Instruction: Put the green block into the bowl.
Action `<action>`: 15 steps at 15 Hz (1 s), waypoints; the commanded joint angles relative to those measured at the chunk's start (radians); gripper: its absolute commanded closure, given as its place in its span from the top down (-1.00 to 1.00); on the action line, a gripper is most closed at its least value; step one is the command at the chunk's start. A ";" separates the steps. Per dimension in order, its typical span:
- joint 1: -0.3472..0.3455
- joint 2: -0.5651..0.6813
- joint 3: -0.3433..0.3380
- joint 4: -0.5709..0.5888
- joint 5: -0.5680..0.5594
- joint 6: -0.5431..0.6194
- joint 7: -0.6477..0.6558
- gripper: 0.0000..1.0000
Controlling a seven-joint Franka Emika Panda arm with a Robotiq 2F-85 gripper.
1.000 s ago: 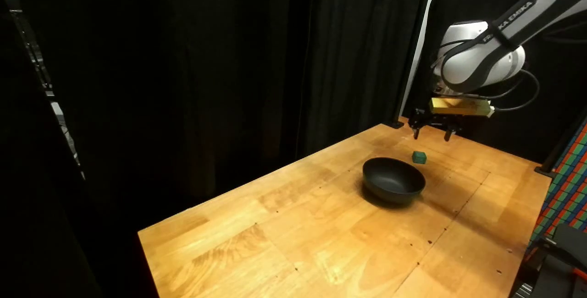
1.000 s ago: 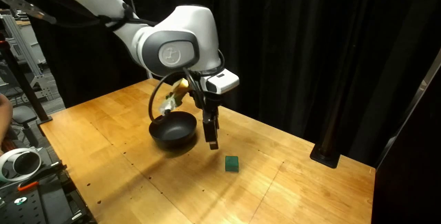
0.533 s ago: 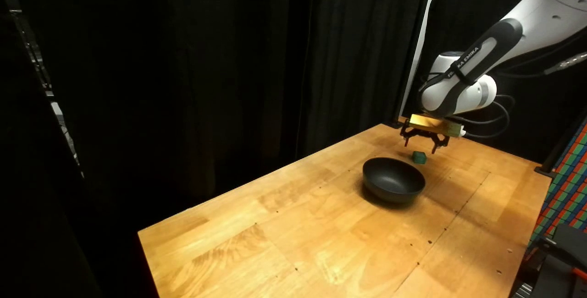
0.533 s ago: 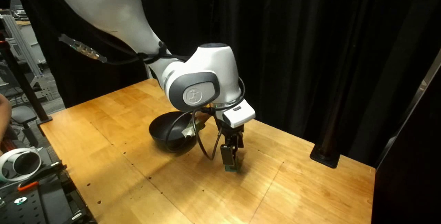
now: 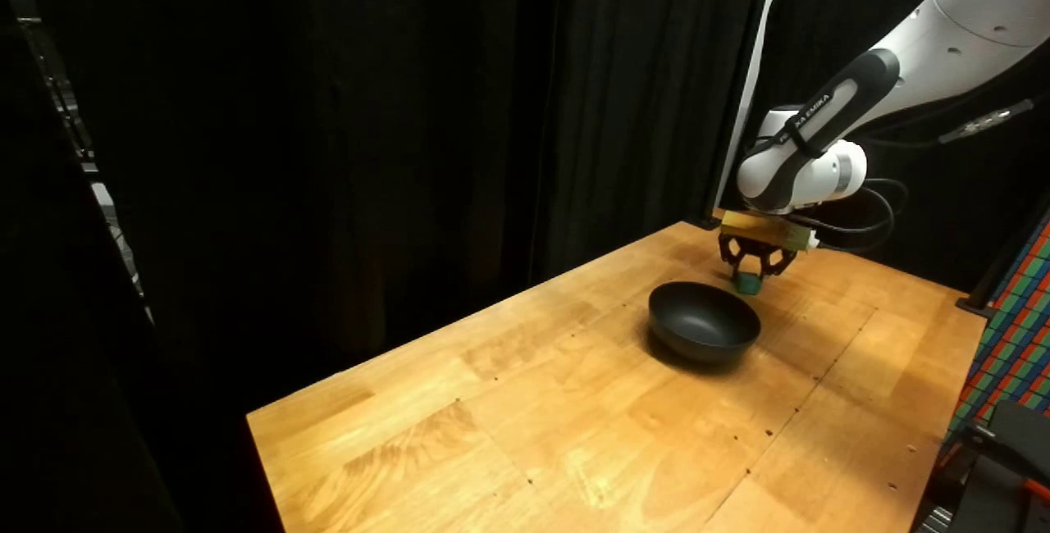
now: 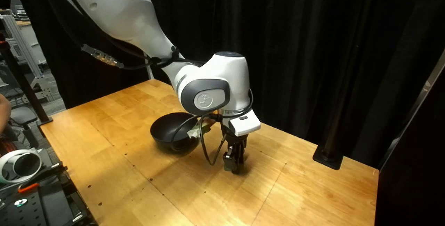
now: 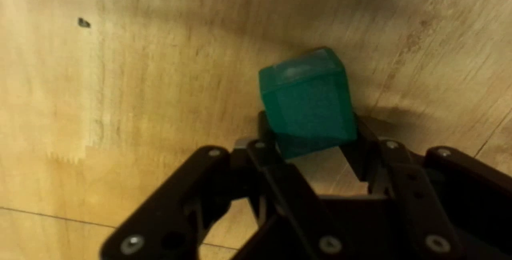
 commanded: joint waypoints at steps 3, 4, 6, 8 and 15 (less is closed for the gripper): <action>0.014 -0.129 -0.003 -0.003 0.021 -0.245 0.014 -0.60; 0.015 -0.167 0.006 -0.020 0.027 -0.269 0.010 -0.60; 0.010 -0.229 0.036 -0.043 0.050 -0.308 -0.001 -0.60; 0.001 -0.272 0.084 -0.063 0.110 -0.335 -0.016 -0.60; 0.005 -0.292 0.186 -0.071 0.314 -0.548 -0.005 0.55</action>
